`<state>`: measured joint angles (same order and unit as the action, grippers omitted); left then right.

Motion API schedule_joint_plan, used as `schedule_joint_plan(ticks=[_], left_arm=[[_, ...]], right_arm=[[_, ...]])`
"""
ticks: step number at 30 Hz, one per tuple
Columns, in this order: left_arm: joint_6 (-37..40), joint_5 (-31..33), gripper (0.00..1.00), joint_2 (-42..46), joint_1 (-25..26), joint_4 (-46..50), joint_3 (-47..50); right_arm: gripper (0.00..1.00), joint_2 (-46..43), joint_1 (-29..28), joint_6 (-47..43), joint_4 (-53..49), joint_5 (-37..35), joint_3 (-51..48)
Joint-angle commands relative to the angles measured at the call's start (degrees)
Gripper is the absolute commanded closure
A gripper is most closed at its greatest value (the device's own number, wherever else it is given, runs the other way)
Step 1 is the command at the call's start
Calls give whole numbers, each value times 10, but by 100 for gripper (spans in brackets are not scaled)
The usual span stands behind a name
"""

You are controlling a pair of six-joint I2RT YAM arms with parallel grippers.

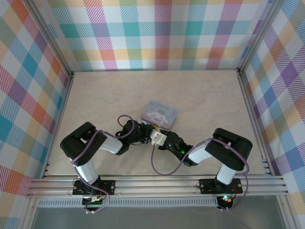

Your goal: Unlock the padlock with the key

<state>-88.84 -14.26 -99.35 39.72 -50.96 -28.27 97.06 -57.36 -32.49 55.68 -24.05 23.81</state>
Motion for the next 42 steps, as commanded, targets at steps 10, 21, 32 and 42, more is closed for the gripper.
schedule_joint_plan(ticks=[10,21,32,42], left_arm=[[5,-20,100,9,11,36,9],[5,-20,100,12,11,41,5],[8,-18,99,11,11,46,0],[33,-7,76,19,6,71,-9]], right_arm=[[100,-11,19,90,-44,-35,22],[100,-24,45,342,-66,10,18],[100,-22,58,428,-92,32,29],[100,0,60,421,-81,24,12]])
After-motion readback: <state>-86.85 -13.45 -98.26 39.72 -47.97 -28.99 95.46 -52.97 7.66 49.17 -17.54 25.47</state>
